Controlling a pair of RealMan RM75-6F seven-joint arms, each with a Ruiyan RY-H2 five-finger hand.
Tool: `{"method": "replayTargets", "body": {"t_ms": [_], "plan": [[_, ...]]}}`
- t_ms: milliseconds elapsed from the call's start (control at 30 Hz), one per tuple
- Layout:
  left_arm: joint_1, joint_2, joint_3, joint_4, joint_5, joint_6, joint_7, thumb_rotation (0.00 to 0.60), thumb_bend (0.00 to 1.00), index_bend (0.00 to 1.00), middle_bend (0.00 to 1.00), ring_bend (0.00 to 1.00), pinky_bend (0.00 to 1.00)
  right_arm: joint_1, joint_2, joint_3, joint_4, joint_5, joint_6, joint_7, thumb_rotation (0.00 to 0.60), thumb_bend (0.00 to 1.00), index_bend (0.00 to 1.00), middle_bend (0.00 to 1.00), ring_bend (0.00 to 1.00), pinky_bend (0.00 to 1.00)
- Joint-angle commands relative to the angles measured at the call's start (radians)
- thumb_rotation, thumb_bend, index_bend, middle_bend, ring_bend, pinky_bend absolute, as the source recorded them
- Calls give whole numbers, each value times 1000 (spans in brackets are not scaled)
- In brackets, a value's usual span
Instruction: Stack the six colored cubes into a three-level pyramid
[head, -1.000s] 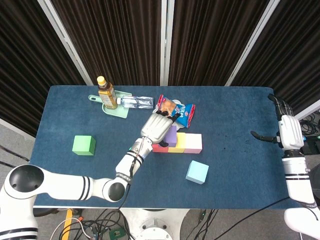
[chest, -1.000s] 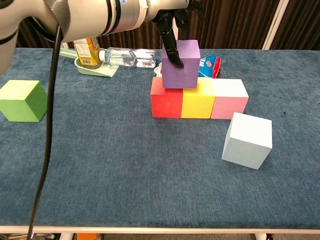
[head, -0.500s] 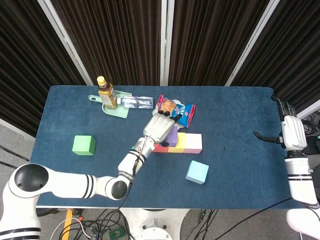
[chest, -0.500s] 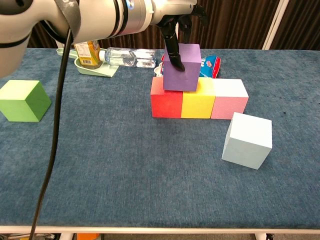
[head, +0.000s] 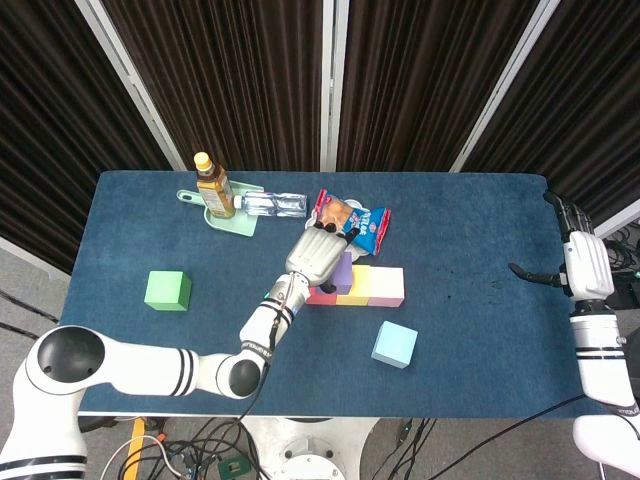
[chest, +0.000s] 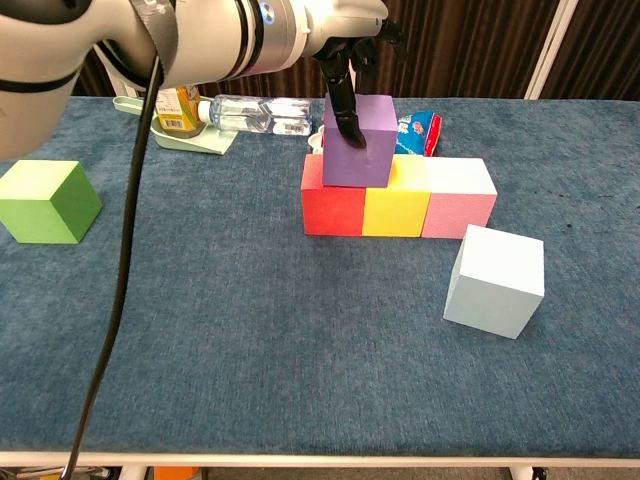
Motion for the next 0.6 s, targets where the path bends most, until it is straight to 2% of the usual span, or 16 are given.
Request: {"method": "replayTargets", "body": {"t_ms": [33,600], "plan": [[-4,-2,-4,-2,-10,2,-2,600,171,135,559,203,238,0,-1,-1,5,-1,-4,5,600,25,0,103,0,0],[-9,-8,1,-7,-1,24,-6,600,171,135,554,203,237,1,-7,-6,13,-6,-12,1,600,26,0,103,0,0]]}}
